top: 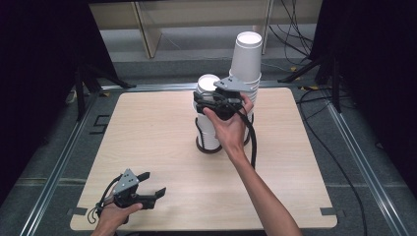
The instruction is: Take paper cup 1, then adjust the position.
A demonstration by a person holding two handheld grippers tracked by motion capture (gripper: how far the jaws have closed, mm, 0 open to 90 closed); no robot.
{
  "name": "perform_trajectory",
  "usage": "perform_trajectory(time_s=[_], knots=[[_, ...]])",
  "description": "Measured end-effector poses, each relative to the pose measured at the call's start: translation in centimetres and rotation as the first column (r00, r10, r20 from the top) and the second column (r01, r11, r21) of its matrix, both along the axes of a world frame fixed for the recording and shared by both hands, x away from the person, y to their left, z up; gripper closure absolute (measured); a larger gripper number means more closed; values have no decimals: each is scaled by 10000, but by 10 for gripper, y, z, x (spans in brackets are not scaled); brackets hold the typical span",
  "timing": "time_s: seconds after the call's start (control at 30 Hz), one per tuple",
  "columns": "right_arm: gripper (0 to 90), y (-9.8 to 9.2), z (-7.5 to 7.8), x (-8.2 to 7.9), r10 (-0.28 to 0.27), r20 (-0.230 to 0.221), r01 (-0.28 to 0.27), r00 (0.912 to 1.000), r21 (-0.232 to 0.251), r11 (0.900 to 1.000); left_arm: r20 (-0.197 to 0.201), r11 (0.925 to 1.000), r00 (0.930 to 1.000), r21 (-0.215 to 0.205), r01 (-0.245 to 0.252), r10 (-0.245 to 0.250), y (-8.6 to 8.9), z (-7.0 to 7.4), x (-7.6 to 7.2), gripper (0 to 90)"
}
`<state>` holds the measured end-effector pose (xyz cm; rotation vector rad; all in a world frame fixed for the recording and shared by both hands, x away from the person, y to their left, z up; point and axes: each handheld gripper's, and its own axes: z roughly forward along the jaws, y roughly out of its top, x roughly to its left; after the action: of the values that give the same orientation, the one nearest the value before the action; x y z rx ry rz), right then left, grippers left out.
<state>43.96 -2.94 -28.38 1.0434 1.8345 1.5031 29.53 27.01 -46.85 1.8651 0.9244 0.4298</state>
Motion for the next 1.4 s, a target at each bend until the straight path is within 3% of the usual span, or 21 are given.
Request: perform_trajectory(time_s=[0.17,0.33,0.4,0.53,0.73,0.77,0.83,0.9,0.93,1.1,1.17,1.2,1.23,1.27,1.3,1.4], knots=[[207,-2,0,-15,661,94,-663,9978,172,9977,-26,9999,9999,-15,-99,99,0,1,-1,148],[207,-3,-10,-30,1341,150,-1341,9908,-50,9910,12,10000,10000,-58,-49,49,0,0,0,148],[207,-3,-16,-37,1527,-198,-1526,9881,61,9883,4,10000,10000,1,-81,81,0,1,0,148],[207,-6,-30,-43,1865,-206,-1868,9822,-142,9823,21,10000,10000,-17,-68,68,0,1,0,148],[207,-9,-54,-52,2421,-905,-2400,9660,340,9702,-18,9999,9999,4,-117,117,0,1,-1,149],[207,-11,-56,-53,2389,-731,-2385,9683,142,9710,-11,9999,9999,-47,-128,128,0,1,-1,149],[207,-12,-63,-55,2681,-925,-2642,9589,528,9630,20,9999,9999,-60,-101,101,1,1,0,148],[207,-14,-68,-57,2793,-936,-2754,9556,523,9599,49,9997,9998,-160,-196,197,1,0,0,148],[206,-14,-71,-59,2960,-1173,-2895,9480,693,9546,75,9996,9999,-224,-149,151,1,0,1,149],[206,-13,-87,-63,3332,-1136,-3276,9360,656,9425,160,9994,9998,-318,-97,102,3,2,-1,148],[207,-12,-91,-65,3470,-1457,-3411,9265,644,9378,254,9988,9997,-488,-20,33,3,2,-1,148],[206,-12,-94,-65,3492,-1201,-3454,9293,519,9370,254,9986,9997,-532,3,11,3,2,-1,148],[207,-10,-97,-66,3671,-1309,-3602,9209,741,9299,227,9980,9997,-626,-61,76,2,3,-1,148],[206,-9,-99,-67,3711,-1167,-3667,9212,581,9285,324,9978,9995,-659,12,9,2,3,-1,148],[206,-8,-100,-68,3741,-1301,-3696,9182,582,9274,330,9974,9995,-717,6,18,2,5,-2,148],[207,-1,-106,-72,4152,-1408,-4059,8988,910,9094,567,9950,9982,-962,253,-199,1,7,-4,148]])
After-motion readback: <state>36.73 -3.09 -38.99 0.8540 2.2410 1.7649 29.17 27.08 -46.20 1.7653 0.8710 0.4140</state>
